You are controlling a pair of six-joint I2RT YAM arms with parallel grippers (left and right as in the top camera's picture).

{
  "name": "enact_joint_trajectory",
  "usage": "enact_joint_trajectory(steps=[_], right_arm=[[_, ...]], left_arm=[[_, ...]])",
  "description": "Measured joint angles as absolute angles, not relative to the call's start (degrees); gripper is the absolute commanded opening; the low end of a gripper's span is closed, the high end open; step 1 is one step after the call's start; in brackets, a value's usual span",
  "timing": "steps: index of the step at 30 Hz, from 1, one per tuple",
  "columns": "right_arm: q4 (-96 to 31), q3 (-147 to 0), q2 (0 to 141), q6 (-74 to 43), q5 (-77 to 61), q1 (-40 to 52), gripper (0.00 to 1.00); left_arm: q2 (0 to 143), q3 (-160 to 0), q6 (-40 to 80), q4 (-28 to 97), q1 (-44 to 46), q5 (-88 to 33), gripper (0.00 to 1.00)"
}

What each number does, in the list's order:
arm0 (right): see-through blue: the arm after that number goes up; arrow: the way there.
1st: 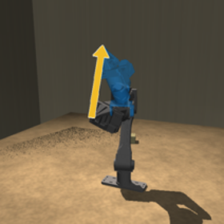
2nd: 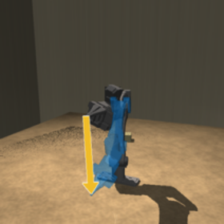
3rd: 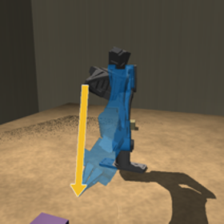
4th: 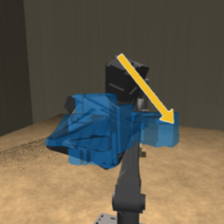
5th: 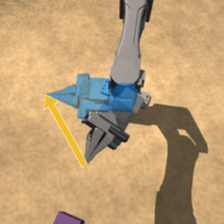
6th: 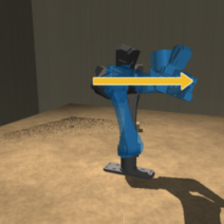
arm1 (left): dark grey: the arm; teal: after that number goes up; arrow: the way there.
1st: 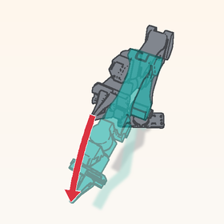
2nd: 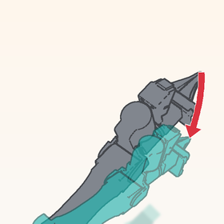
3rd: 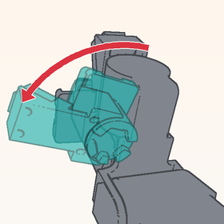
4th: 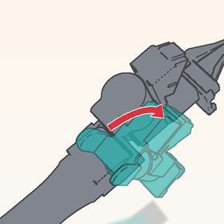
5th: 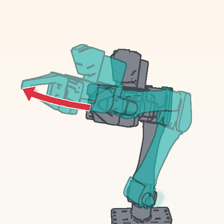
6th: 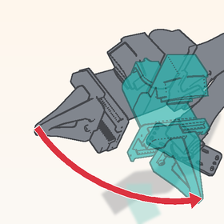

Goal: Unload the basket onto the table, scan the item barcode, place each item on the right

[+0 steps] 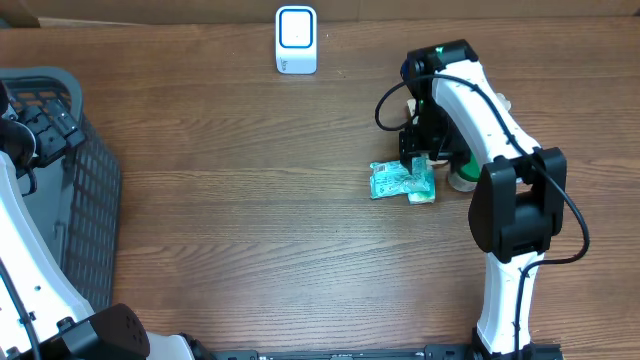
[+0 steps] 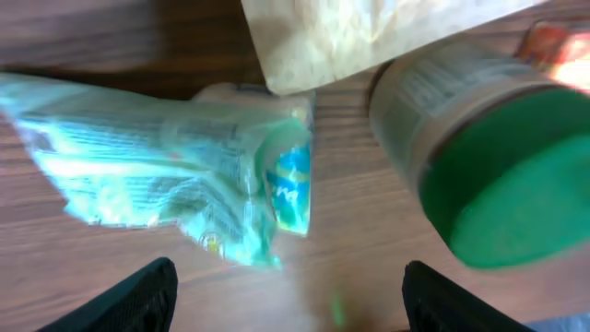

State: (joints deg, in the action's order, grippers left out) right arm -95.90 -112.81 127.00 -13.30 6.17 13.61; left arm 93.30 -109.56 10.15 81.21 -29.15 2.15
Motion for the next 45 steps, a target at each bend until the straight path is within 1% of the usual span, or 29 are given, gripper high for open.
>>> enact_joint_trajectory(steps=[4, 6, 8, 9, 10, 16, 21, 23, 24, 27, 31, 34, 40, 45], right_arm=[[-97.0, -119.5, 126.8, -13.3, 3.3, 13.8, 0.76], [-96.4, -122.1, 126.4, -12.9, -0.1, 14.2, 0.78], [-94.5, -124.0, 125.7, -11.9, -5.7, 15.4, 0.86], [-93.9, -124.3, 125.5, -11.8, -7.3, 15.9, 0.98], [-92.8, -124.6, 125.3, -11.4, -10.0, 16.9, 1.00], [-83.0, -124.4, 125.1, -10.5, -18.8, 24.1, 1.00], [-74.7, -122.5, 125.1, -10.8, -21.6, 30.4, 1.00], [-70.5, -121.1, 125.1, -11.6, -22.1, 32.9, 0.97], [-68.7, -120.4, 125.1, -12.1, -22.2, 33.8, 0.95], [-62.8, -117.4, 125.1, -13.9, -22.3, 36.9, 0.92], [-57.0, -113.6, 125.1, -17.5, -21.5, 40.6, 0.91], [-54.9, -112.5, 125.1, -21.0, -19.6, 42.6, 0.91], [-50.3, -111.8, 125.1, -27.3, -15.8, 43.9, 0.92], [-45.6, -108.6, 125.1, -29.2, -14.5, 45.9, 0.91]], left_arm=[[93.3, -109.6, 10.2, 81.2, -29.1, 2.2, 1.00], [93.3, -109.6, 10.2, 81.2, -29.1, 2.1, 0.99], [93.3, -109.5, 10.2, 81.2, -29.1, 2.2, 1.00], [93.3, -109.6, 10.2, 81.2, -29.1, 2.1, 1.00], [93.3, -109.5, 10.2, 81.2, -29.1, 2.1, 1.00], [93.3, -109.6, 10.2, 81.2, -29.1, 2.1, 1.00], [93.3, -109.5, 10.2, 81.2, -29.1, 2.1, 1.00], [93.3, -109.6, 10.2, 81.2, -29.1, 2.1, 0.99], [93.3, -109.6, 10.2, 81.2, -29.1, 2.1, 1.00], [93.3, -109.6, 10.2, 81.2, -29.1, 2.1, 0.99], [93.3, -109.5, 10.2, 81.2, -29.1, 2.2, 1.00], [93.3, -109.5, 10.2, 81.2, -29.1, 2.1, 1.00], [93.3, -109.5, 10.2, 81.2, -29.1, 2.1, 1.00], [93.3, -109.6, 10.2, 81.2, -29.1, 2.2, 0.99]])
